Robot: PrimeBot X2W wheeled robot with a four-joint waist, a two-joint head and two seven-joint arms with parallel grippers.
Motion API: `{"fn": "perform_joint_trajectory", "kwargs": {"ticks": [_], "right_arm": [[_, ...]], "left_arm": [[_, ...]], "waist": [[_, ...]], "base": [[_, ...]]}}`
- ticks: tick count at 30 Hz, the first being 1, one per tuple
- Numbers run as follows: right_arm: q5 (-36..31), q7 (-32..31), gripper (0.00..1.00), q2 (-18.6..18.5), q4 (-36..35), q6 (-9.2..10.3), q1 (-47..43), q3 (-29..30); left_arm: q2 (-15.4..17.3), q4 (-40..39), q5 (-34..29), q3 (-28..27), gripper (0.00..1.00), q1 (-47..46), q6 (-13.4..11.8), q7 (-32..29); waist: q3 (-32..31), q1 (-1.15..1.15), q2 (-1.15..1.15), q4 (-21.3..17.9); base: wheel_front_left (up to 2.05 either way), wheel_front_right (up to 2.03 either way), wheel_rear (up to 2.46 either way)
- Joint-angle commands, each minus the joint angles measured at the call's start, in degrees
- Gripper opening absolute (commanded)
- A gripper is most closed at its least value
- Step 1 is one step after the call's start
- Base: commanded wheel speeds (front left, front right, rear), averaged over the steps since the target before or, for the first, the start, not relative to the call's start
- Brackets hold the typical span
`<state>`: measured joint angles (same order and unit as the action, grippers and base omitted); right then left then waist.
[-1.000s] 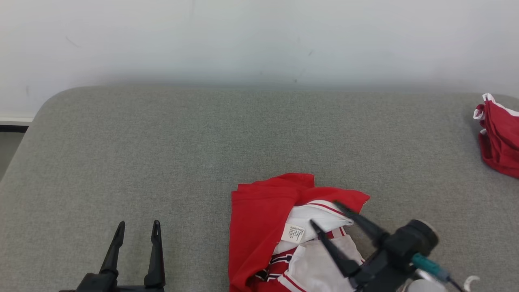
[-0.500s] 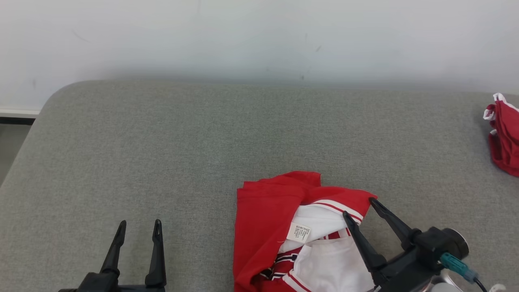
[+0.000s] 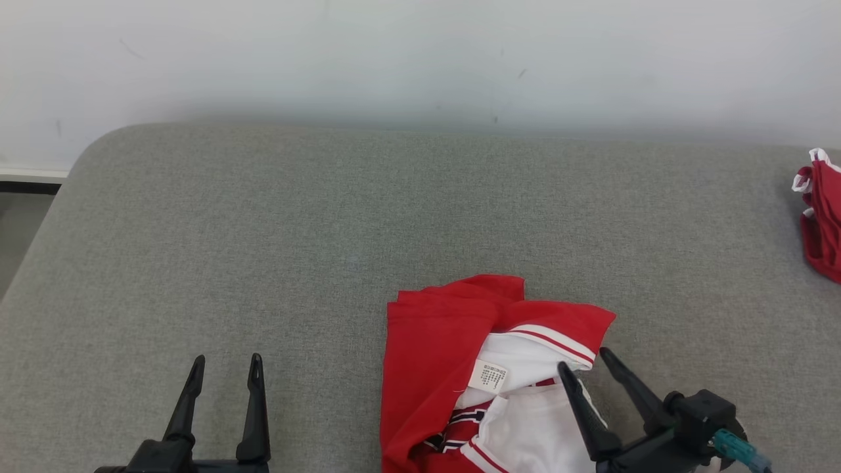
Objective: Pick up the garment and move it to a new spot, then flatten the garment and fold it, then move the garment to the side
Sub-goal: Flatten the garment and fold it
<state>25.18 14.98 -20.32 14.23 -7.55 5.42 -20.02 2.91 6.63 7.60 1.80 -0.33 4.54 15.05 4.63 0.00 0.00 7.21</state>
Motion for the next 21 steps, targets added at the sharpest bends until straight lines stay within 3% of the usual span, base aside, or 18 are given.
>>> {"fn": "perform_joint_trajectory", "kwargs": {"ticks": [1,3,4,5,7,13,21], "right_arm": [[1.05,0.27,1.00,0.78,0.92,0.15,-0.30,-0.18],[2.51,0.27,1.00,1.57,1.80,0.15,0.33,-0.26],[3.13,0.27,0.49,2.00,1.95,0.15,0.92,-0.36],[3.13,0.27,0.49,2.00,1.95,0.15,0.92,-0.36],[3.72,0.27,0.00,2.42,2.08,0.15,2.45,-0.71],[4.51,0.26,0.00,2.80,2.39,0.16,7.64,0.05],[5.02,0.27,0.00,-0.90,1.99,0.16,14.99,4.32]], "left_arm": [[-0.04,0.17,0.23,-0.14,1.00,-0.47,0.06,0.18],[-0.05,0.18,0.23,-0.16,1.00,-0.41,0.12,0.18],[-0.04,0.17,0.26,-0.17,1.00,-0.33,0.10,0.17],[-0.04,0.17,0.26,-0.17,1.00,-0.33,0.10,0.17],[-0.04,0.20,0.34,-0.16,1.00,-0.29,-0.05,0.18],[-0.05,0.39,0.24,-0.07,1.00,-0.76,0.05,0.18],[-0.05,0.00,0.64,0.62,1.00,-0.96,0.06,0.18]], "waist": [[-0.03,0.00,0.00,0.09],[-0.01,0.00,0.00,0.05],[0.01,0.00,0.00,0.01],[0.01,0.00,0.00,0.01],[0.06,0.00,0.00,-0.12],[0.15,0.00,0.00,-0.29],[1.21,0.00,0.00,0.29]], "base": [[0.00,0.00,0.00],[0.00,0.00,0.00],[0.00,0.00,0.00],[0.00,0.00,0.00],[0.00,0.00,0.00],[0.00,0.00,0.00],[0.00,0.00,0.00]]}}
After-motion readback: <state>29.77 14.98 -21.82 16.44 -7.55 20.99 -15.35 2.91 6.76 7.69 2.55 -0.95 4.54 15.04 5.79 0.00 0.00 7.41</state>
